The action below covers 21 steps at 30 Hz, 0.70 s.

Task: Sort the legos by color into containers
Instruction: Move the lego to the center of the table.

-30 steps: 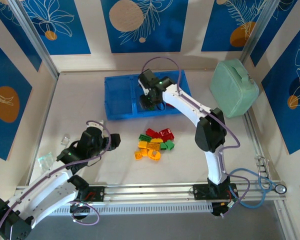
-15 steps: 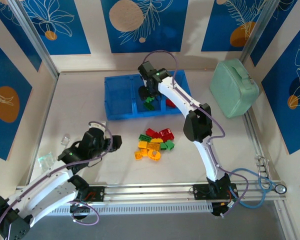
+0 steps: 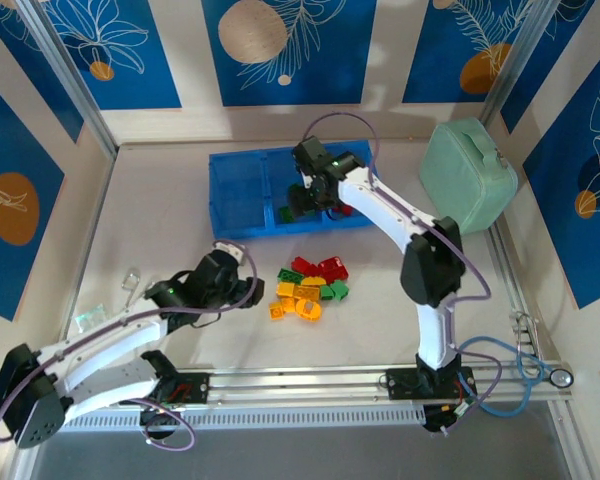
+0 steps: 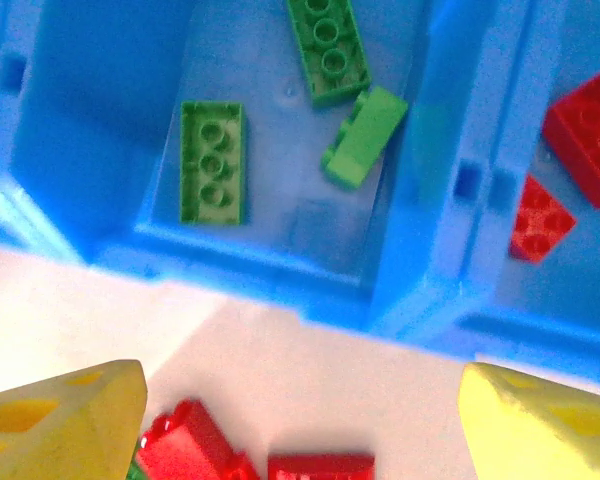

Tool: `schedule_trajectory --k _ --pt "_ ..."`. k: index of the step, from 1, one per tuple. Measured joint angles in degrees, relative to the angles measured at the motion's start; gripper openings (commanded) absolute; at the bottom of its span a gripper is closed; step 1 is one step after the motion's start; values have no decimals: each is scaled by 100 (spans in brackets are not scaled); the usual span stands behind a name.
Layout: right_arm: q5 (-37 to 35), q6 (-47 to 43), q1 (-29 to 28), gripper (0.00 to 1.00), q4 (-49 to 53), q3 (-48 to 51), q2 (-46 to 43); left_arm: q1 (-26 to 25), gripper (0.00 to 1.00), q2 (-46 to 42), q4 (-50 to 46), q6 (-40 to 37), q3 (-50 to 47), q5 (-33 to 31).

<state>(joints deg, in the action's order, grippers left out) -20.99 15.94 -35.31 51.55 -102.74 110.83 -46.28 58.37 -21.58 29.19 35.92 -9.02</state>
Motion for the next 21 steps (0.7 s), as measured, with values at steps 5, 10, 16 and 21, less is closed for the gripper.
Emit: schedule_trajectory --k 5,10,16,21 --pt "114 249 -22 81 -616 1438 -1217 -245 69 874 326 -177 365 153" --pt "192 562 103 77 -962 2625 -2072 -299 61 1891 614 -498 1036 323" --pt "282 793 310 77 -1126 3508 -2809 -269 58 3032 664 -916 2022 476" --pt "323 859 396 76 -1226 3731 -3101 -188 55 3936 570 -1172 2813 664"
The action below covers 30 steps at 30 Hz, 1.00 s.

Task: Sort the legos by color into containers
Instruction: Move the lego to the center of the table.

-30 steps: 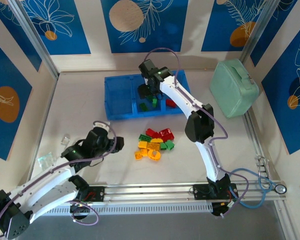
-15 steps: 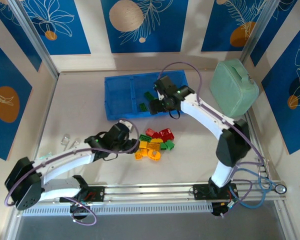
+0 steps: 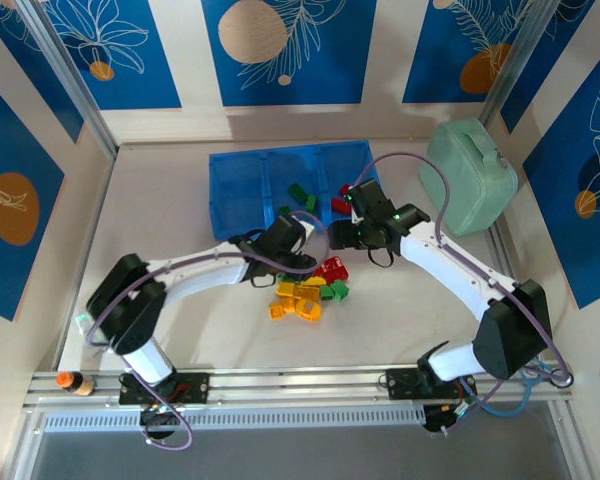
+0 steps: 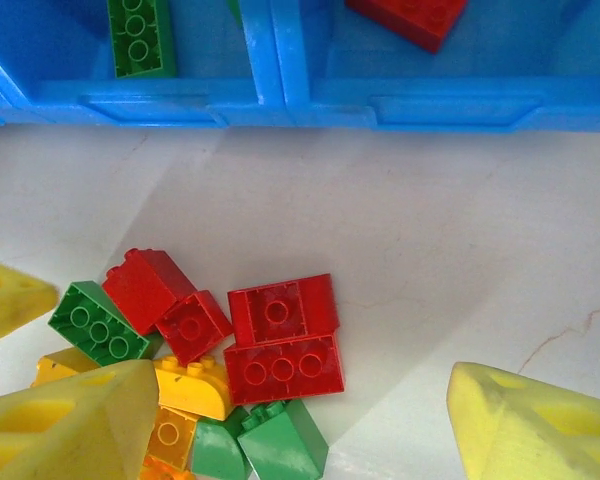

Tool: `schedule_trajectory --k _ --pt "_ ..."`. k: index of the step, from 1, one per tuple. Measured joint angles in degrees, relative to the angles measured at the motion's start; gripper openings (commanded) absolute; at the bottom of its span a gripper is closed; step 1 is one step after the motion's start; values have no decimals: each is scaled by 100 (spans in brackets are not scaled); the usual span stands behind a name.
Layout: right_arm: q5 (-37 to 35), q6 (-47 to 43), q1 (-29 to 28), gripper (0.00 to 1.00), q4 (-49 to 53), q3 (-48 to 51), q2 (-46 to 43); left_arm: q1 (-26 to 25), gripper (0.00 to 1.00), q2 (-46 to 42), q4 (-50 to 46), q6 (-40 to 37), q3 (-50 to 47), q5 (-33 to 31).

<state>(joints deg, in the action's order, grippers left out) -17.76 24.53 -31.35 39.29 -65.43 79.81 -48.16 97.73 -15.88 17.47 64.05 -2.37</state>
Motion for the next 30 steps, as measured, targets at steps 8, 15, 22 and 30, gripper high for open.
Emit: schedule_trajectory --k 8,15,22,30 --pt "35 63 4 76 -225 289 -254 76 54 623 -341 -160 461 0" --pt "90 105 11 76 -273 450 -278 184 53 785 -483 -251 614 -24" --pt "160 144 26 75 -422 549 -341 201 50 855 -590 -262 619 -61" --pt "173 168 26 74 -476 662 -466 278 46 863 -595 -229 625 -92"
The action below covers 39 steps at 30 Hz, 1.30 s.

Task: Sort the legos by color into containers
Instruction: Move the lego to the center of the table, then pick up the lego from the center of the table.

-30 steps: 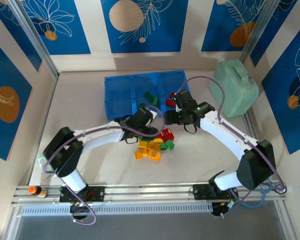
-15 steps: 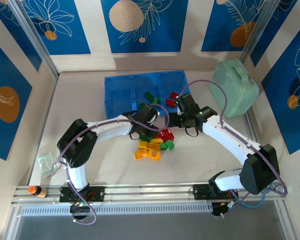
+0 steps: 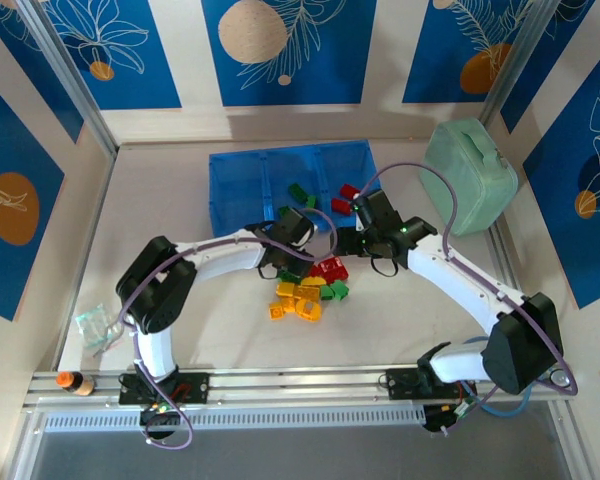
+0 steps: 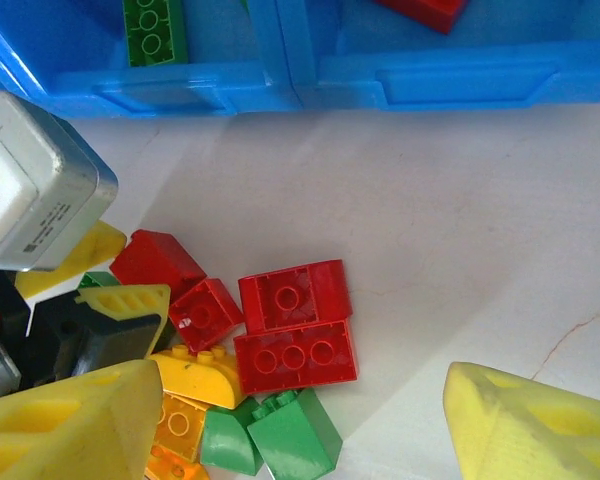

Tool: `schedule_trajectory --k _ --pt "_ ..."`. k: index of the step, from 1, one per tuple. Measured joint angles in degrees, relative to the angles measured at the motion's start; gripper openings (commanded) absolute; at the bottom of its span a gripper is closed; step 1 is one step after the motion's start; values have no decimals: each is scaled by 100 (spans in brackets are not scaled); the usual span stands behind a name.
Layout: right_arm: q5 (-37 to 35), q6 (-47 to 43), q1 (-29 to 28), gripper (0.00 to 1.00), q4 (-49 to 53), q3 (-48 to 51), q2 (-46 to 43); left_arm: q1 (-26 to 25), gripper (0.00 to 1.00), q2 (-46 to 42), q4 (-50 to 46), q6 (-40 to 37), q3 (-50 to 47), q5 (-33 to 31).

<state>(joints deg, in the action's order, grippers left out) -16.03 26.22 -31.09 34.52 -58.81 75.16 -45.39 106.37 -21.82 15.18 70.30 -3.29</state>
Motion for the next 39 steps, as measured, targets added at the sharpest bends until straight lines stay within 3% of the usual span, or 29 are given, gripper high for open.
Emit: schedule_trajectory --k 6,9,13,35,39 --pt "-2 2 0 74 -31 22 -70 216 46 0 -9 129 0 -42" --pt "0 22 0 74 -46 28 -70 254 61 -9 9 175 -20 -39" --pt "2 48 0 74 -72 46 -70 254 66 -22 -13 212 -76 -33" --pt "0 87 -7 73 -74 46 -70 254 66 374 -225 229 354 -37" --pt "0 87 -4 73 -74 46 -70 254 61 448 -291 249 374 -37"
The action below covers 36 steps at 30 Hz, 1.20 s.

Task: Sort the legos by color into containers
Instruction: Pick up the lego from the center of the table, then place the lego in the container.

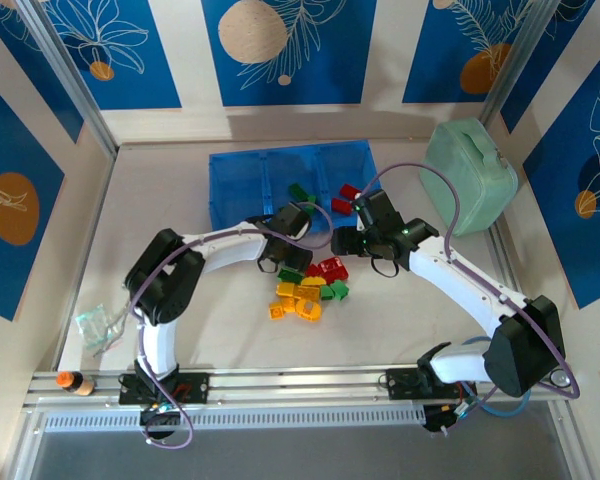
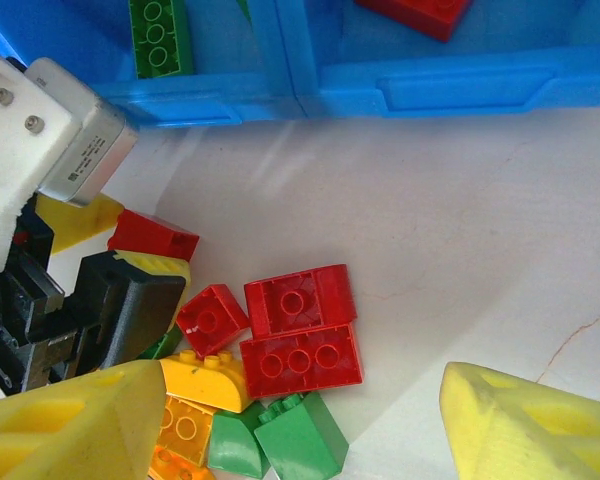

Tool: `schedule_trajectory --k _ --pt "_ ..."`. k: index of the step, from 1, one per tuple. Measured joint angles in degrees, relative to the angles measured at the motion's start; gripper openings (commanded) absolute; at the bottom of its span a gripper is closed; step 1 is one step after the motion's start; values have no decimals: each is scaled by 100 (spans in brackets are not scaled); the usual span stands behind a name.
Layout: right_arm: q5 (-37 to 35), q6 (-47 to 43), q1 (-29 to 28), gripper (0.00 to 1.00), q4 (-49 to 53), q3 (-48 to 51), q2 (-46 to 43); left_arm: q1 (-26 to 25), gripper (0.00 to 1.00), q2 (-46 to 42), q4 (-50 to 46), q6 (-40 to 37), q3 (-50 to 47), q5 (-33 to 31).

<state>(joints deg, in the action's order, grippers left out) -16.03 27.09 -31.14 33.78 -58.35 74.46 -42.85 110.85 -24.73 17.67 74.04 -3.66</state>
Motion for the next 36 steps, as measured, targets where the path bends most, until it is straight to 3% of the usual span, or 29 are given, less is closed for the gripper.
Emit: schedule_trajectory --k 4,10,23,36 --pt "0 0 0 73 2 0 2 0 47 57 -24 13 20 -2" --pt "0 0 11 72 2 0 2 0 39 55 -46 42 44 -90" --pt "61 72 162 72 -44 190 0 96 38 -1040 -153 33 -33 -302" --pt "146 149 286 72 -79 391 -260 352 38 -1032 -361 -15 623 -299"
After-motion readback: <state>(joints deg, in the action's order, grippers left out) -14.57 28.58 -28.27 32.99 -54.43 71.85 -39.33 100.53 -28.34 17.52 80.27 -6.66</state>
